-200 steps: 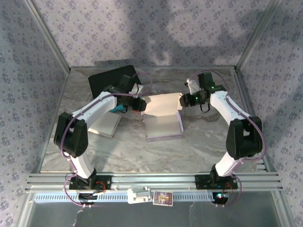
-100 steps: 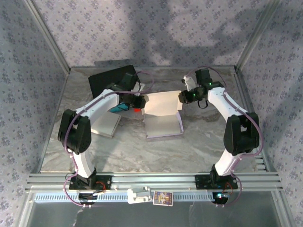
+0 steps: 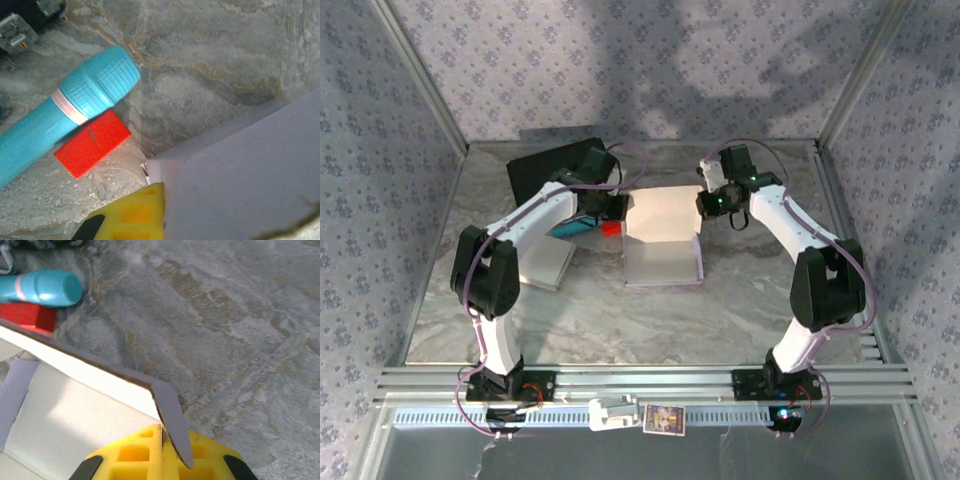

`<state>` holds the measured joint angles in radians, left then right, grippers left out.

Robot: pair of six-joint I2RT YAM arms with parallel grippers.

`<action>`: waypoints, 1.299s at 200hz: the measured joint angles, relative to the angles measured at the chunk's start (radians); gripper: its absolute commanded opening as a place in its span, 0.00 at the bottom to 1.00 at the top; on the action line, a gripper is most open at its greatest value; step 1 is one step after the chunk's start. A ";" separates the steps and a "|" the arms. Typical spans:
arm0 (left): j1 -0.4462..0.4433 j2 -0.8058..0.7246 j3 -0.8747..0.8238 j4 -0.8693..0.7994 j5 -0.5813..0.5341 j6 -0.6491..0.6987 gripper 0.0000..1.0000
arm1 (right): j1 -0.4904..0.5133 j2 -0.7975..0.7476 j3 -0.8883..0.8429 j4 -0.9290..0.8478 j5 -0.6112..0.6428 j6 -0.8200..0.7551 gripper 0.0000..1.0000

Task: Fold the paper box

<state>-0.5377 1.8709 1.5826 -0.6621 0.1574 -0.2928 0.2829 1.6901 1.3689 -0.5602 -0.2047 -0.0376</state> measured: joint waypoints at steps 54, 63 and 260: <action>-0.020 0.105 0.143 0.047 -0.031 -0.100 0.00 | 0.014 -0.054 -0.042 0.114 0.183 0.196 0.00; -0.021 0.135 0.169 0.063 -0.032 -0.102 0.00 | 0.011 -0.054 -0.056 0.144 0.210 0.224 0.00; -0.019 0.266 0.084 0.611 -0.068 -0.037 0.00 | -0.034 0.013 -0.338 0.791 0.312 0.323 0.00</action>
<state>-0.5571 2.1365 1.6669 -0.0509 0.0891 -0.3294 0.2493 1.7027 1.0309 0.2310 0.1074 0.2855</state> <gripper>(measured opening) 0.061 0.060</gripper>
